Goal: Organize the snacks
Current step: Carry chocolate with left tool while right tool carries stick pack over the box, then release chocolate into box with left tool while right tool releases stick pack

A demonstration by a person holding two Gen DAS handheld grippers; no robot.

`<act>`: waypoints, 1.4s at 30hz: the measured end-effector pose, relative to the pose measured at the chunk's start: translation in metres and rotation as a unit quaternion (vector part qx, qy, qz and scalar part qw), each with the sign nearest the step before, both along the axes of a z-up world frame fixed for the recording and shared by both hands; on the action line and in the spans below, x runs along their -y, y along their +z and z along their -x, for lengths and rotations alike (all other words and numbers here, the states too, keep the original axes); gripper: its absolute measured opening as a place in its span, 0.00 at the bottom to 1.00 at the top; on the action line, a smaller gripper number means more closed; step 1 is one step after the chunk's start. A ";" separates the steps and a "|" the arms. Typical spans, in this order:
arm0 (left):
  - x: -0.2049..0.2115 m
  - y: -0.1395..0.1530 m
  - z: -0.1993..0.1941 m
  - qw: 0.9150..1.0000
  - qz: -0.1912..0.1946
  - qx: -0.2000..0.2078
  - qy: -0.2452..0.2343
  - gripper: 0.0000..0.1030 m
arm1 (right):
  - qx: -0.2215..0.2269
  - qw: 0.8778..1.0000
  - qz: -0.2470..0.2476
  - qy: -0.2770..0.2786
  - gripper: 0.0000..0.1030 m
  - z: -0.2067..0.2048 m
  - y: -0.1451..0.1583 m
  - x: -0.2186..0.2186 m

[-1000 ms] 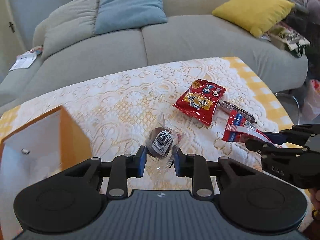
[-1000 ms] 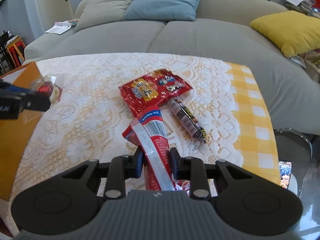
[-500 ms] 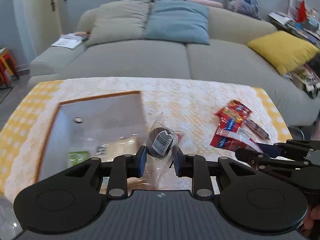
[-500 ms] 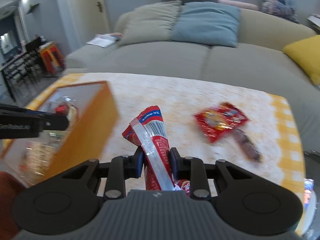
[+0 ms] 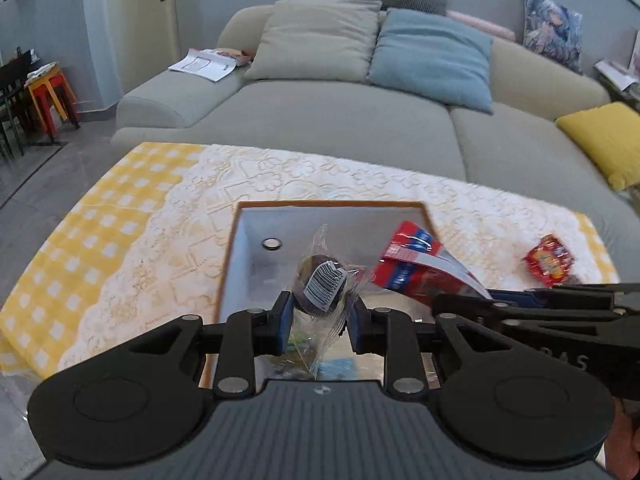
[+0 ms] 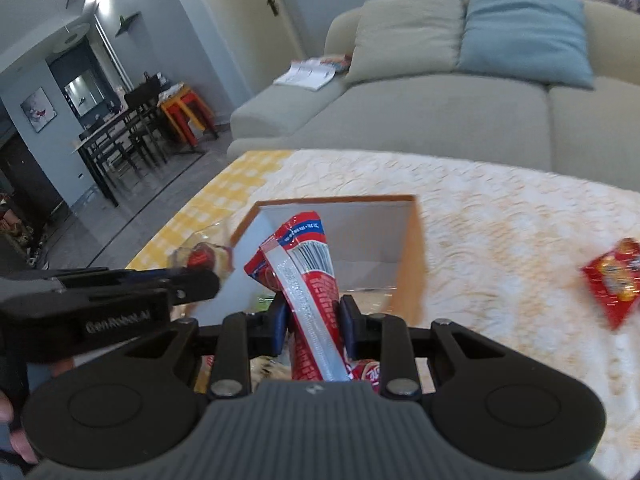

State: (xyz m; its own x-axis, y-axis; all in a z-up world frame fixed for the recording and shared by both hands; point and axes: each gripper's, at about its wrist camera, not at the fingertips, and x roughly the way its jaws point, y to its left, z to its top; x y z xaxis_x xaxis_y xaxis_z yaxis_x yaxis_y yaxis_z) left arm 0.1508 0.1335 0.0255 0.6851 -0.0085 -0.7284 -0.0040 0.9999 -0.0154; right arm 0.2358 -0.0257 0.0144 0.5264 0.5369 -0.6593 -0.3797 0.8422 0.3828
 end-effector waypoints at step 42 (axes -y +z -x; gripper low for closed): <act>-0.033 -0.065 -0.060 0.997 -0.026 -0.071 0.009 0.52 | -0.020 0.985 0.165 0.035 0.52 -0.090 -0.061 -0.073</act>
State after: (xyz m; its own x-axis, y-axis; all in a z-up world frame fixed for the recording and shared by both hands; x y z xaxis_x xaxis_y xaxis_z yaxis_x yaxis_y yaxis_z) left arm 0.2105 0.1661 -0.0398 0.5746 0.0439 -0.8172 -0.0208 0.9990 0.0391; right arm 0.3262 0.0475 -0.0464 0.4648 0.3238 -0.8241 -0.4321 0.8953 0.1081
